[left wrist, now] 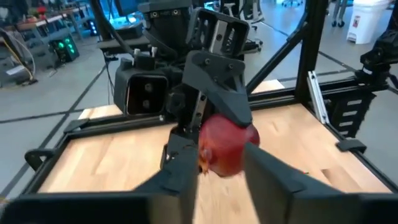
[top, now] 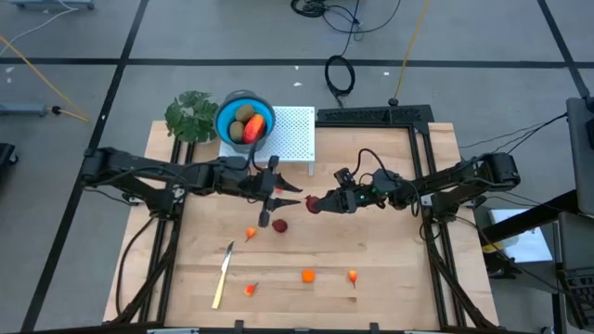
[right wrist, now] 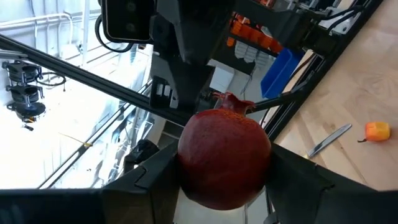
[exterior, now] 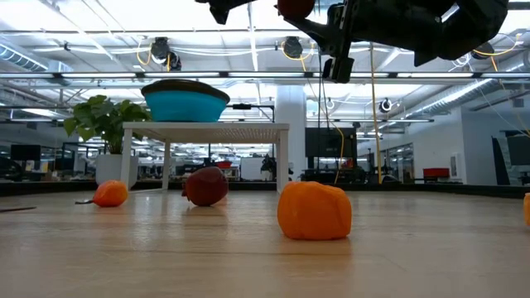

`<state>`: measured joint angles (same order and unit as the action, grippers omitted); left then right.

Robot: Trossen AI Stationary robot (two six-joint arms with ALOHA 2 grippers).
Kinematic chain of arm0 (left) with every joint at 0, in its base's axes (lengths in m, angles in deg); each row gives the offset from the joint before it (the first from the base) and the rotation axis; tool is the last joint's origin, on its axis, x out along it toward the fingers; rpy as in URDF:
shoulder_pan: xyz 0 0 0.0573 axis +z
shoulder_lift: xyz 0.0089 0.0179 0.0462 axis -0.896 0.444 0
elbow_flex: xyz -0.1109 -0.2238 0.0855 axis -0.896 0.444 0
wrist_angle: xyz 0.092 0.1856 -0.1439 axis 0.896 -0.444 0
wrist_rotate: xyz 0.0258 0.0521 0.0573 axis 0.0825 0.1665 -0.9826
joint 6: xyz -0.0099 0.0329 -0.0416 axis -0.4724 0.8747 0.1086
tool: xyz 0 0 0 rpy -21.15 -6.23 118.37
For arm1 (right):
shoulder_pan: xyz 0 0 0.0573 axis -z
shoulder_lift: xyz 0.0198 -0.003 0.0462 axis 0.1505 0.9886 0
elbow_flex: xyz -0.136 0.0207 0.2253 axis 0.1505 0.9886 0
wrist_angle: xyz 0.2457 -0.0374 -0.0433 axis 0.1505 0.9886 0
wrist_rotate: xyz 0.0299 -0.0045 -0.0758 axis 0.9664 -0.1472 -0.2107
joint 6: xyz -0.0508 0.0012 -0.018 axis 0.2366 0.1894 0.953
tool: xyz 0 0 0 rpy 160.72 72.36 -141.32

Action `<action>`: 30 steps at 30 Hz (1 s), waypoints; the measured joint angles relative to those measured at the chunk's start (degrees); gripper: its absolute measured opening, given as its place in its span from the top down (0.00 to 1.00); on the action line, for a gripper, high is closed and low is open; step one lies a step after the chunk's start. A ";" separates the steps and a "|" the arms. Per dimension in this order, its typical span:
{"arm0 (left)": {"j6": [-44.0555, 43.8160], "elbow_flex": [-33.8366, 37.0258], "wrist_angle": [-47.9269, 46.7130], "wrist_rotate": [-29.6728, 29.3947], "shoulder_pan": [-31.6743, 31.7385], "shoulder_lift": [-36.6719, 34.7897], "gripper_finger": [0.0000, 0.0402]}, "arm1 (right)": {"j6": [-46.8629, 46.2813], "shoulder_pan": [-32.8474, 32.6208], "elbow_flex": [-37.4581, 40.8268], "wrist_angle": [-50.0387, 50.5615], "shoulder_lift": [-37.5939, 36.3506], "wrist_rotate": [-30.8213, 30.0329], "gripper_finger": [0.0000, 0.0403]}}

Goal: Pick & Place Fruit
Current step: Put the right pomegranate into the blue strainer bowl on the shelf

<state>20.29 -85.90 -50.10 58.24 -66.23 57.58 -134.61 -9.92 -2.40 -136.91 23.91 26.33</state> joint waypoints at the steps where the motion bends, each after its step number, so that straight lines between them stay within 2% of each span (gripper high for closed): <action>1: 0.24 0.00 1.34 0.08 0.00 0.55 0.63 | 0.00 0.02 0.00 0.00 0.00 -0.02 0.52; 6: 0.45 0.00 7.70 0.46 -0.07 4.18 0.43 | 0.00 0.02 0.02 -0.04 0.00 -0.03 0.52; 10: 0.85 0.04 7.23 0.50 -0.07 5.12 0.34 | 0.00 0.02 0.02 -0.04 0.00 0.05 0.52; 21: 0.91 -0.74 7.21 3.52 -0.09 6.41 0.36 | -0.28 0.52 -0.10 0.26 -0.02 0.16 0.51; 24: 1.77 -3.41 6.93 3.54 0.20 8.24 0.34 | -0.21 0.52 -1.31 1.04 -0.03 0.19 0.51; 30: 3.64 -9.02 -0.23 3.82 1.01 11.55 0.32 | 1.07 0.52 -2.40 1.95 -0.05 0.30 0.51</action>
<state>23.93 -94.91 -50.33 62.06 -65.22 69.13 -133.54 -9.39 -4.80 -134.96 23.86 26.63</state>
